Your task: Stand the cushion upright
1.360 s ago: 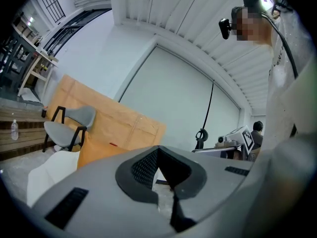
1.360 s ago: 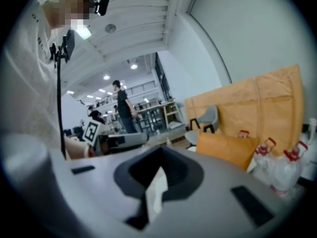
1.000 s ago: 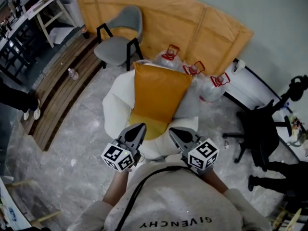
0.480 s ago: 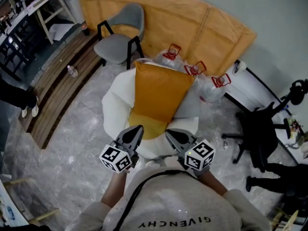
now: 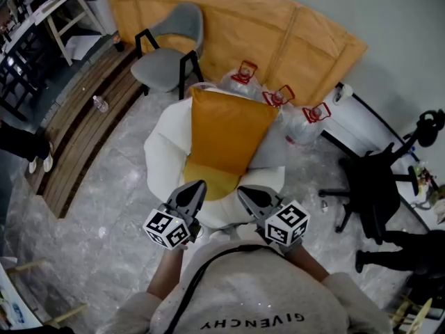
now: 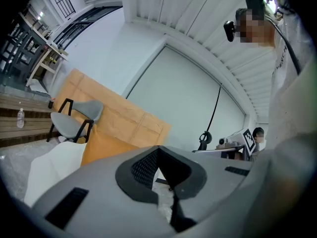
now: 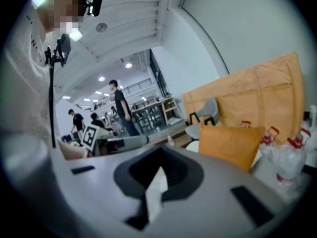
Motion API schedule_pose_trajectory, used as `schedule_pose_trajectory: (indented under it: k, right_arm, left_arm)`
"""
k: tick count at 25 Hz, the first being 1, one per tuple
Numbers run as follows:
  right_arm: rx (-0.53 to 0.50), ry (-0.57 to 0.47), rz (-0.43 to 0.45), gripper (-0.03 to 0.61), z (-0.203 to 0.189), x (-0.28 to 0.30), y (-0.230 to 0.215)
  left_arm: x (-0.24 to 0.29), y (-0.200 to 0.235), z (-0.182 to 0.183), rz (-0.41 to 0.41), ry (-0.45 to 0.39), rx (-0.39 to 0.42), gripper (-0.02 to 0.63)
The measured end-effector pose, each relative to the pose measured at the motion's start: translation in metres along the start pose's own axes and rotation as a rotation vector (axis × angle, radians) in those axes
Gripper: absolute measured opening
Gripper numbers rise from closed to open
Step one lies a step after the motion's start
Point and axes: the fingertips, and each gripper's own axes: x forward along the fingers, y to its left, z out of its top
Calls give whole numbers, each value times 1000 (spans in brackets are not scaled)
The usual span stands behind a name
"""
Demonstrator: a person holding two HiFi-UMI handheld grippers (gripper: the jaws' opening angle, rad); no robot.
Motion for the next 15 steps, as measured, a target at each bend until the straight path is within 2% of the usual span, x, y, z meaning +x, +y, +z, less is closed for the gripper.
schedule_pose_trajectory:
  k: [15]
  right_arm:
    - [-29,24,2,15,-11,-4,5]
  left_arm:
    - [4,-8,-8,-12,15,-23,25]
